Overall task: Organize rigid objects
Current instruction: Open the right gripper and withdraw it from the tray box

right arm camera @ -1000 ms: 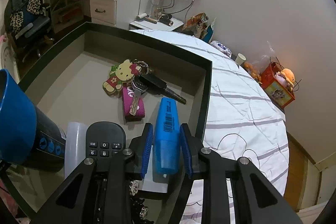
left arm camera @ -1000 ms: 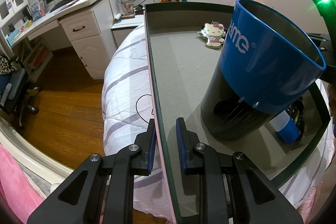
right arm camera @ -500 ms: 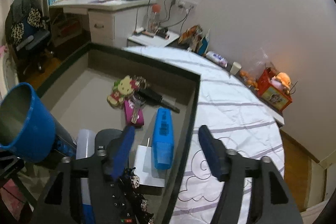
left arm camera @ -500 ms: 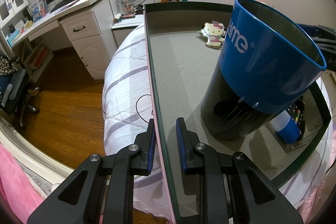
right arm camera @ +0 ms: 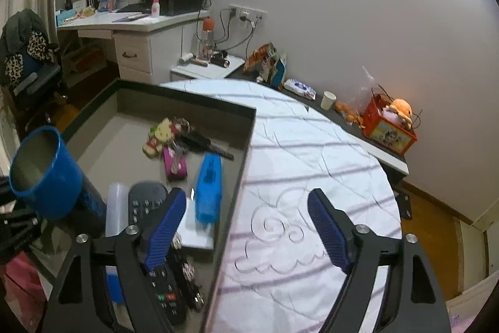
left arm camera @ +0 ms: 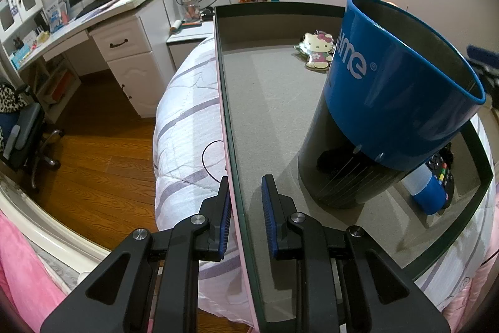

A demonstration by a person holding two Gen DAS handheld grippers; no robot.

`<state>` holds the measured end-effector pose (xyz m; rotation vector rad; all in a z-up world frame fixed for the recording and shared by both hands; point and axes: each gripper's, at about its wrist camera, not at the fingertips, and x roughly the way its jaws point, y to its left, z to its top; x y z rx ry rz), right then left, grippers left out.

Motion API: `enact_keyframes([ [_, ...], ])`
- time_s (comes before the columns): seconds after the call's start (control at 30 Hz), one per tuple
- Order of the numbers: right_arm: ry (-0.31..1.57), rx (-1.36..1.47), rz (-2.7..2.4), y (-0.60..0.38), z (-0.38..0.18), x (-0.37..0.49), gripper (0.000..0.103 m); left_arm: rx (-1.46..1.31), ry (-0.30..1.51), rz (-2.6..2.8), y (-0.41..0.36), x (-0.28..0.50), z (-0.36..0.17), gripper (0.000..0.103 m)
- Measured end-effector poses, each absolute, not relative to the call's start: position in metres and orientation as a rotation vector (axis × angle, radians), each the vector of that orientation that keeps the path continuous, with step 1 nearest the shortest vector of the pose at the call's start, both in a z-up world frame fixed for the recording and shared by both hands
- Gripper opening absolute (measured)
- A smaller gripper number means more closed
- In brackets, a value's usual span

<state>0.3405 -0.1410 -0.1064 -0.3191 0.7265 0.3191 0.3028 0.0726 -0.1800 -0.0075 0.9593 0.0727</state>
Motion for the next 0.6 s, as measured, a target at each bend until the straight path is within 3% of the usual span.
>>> enact_keyframes([
  [0.1,0.737,-0.329,0.301,-0.148,-0.112,0.336,0.103,-0.009,0.959,0.073,0.073,0.303,-0.180,0.019],
  [0.5,0.835,-0.288,0.300,-0.163,-0.141,0.324,0.102,-0.012,0.957,0.076,0.075,0.301,-0.180,0.019],
  [0.57,0.843,-0.298,0.298,-0.163,-0.144,0.324,0.087,-0.010,0.957,0.078,0.075,0.300,-0.179,0.021],
  [0.6,0.851,-0.301,0.303,-0.162,-0.146,0.324,0.066,-0.010,0.957,0.078,0.077,0.299,-0.179,0.022],
])
